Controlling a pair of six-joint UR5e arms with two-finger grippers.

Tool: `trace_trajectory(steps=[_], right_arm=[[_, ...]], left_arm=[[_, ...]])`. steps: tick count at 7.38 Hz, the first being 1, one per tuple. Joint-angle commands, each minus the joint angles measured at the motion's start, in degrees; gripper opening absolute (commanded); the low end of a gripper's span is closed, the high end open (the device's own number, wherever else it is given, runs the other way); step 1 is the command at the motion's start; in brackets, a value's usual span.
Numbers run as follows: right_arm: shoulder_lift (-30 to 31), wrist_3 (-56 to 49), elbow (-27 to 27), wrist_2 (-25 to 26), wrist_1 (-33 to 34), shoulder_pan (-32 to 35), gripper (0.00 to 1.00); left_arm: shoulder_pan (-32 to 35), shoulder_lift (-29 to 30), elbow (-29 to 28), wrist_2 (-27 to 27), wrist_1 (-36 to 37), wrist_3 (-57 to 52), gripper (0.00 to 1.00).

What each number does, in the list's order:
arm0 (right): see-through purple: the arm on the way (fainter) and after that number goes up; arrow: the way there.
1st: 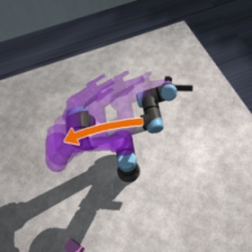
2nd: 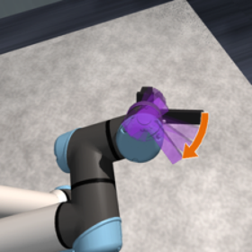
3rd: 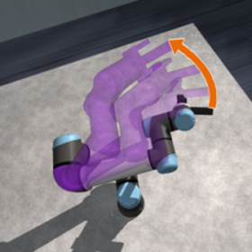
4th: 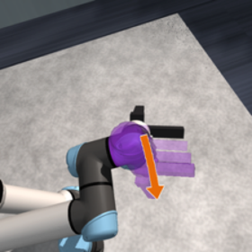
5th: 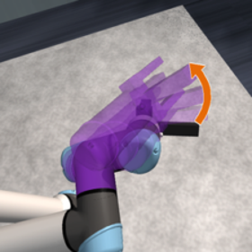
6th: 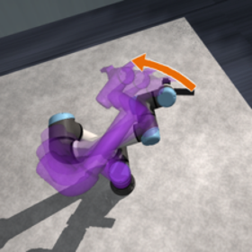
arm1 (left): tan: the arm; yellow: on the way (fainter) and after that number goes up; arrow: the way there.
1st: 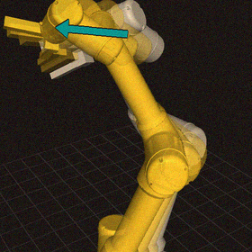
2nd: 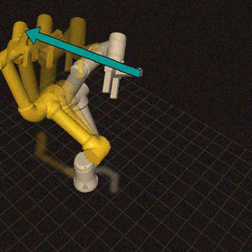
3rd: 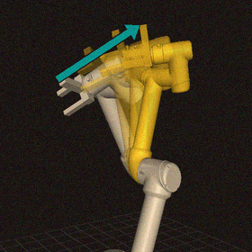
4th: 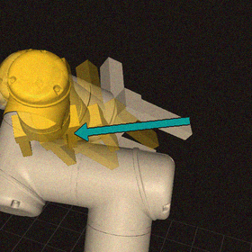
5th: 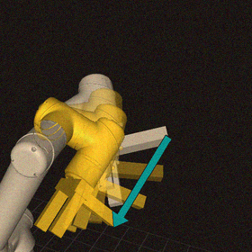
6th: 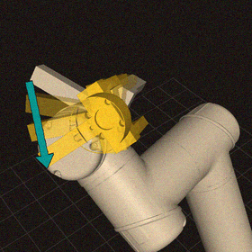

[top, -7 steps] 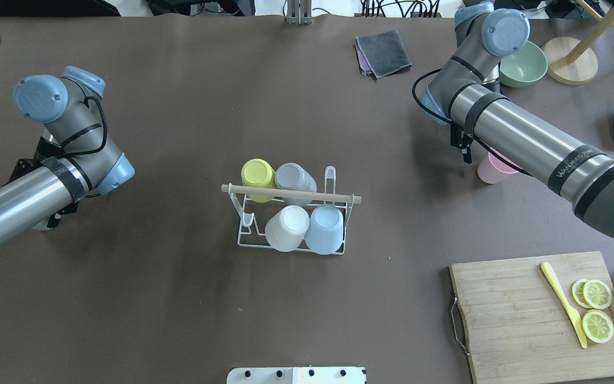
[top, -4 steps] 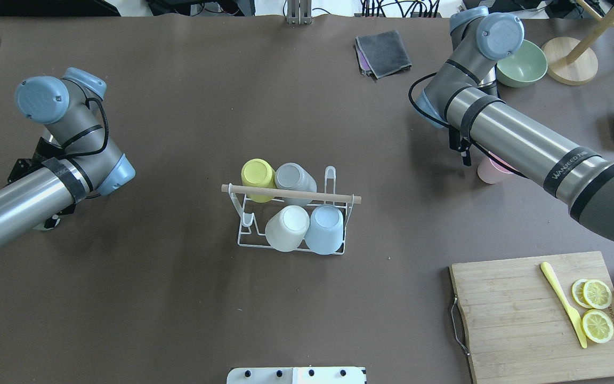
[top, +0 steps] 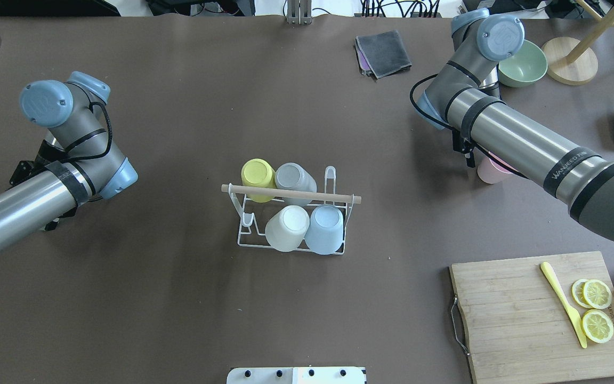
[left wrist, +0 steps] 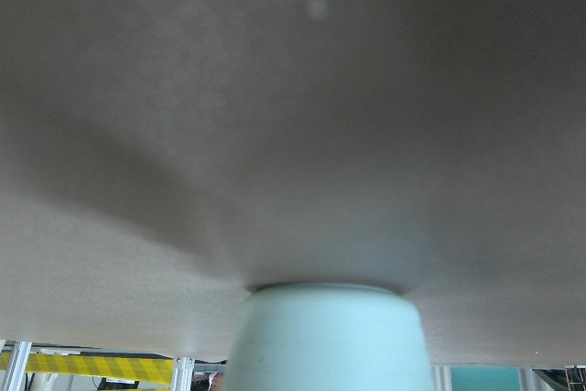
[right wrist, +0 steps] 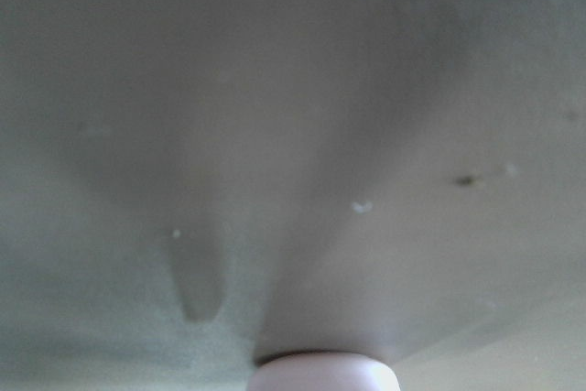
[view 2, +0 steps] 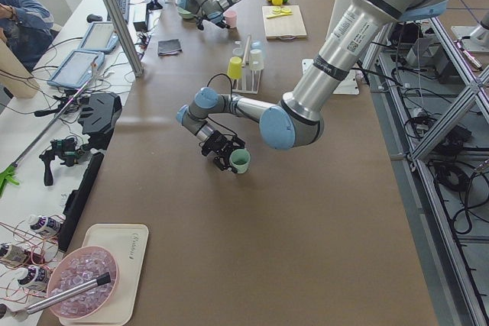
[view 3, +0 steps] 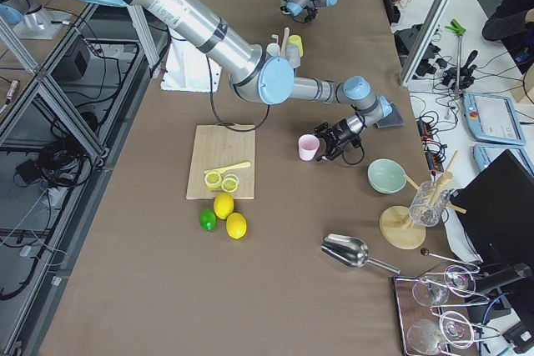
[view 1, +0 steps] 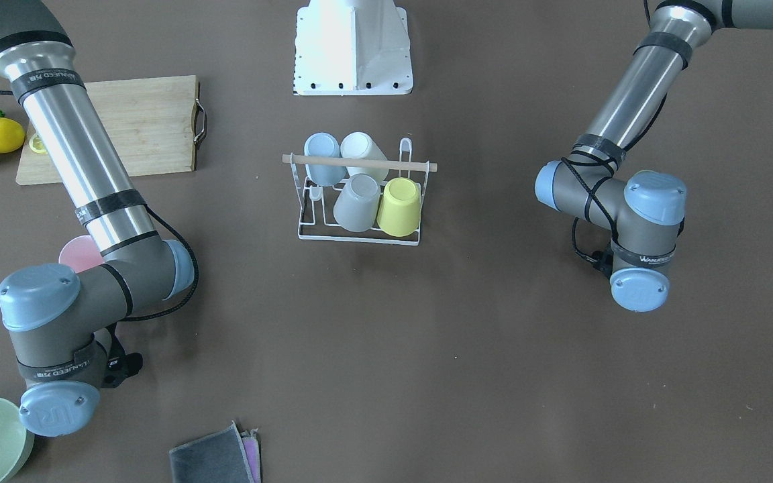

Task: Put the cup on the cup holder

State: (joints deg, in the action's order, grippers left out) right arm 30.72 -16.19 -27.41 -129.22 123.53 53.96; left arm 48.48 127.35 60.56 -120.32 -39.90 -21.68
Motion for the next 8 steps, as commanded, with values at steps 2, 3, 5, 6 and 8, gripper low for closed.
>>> trace_trajectory(steps=[2, 3, 5, 6, 8], right_arm=[[-0.13, -0.86, 0.77, 0.2, 0.13, -0.09, 1.0], [-0.13, -1.73, 0.78, 0.2, 1.35, -0.09, 1.0], [-0.48, -2.27, 0.86, 0.2, 3.02, -0.17, 1.0], [-0.48, -2.27, 0.86, 0.29, 3.55, -0.26, 1.0], [-0.31, -2.18, 0.86, 0.29, 3.56, -0.96, 1.0]], left_arm=[[-0.05, 0.0, 0.0, 0.96, 0.0, -0.03, 0.98], [-0.31, 0.0, 0.0, 0.96, 0.0, -0.03, 0.98], [-0.49, 0.0, 0.0, 0.88, 0.0, 0.05, 0.98], [-0.58, 0.0, 0.0, 0.96, 0.0, -0.03, 0.98], [-0.84, 0.0, 0.0, 0.96, 0.0, 0.05, 0.98]])
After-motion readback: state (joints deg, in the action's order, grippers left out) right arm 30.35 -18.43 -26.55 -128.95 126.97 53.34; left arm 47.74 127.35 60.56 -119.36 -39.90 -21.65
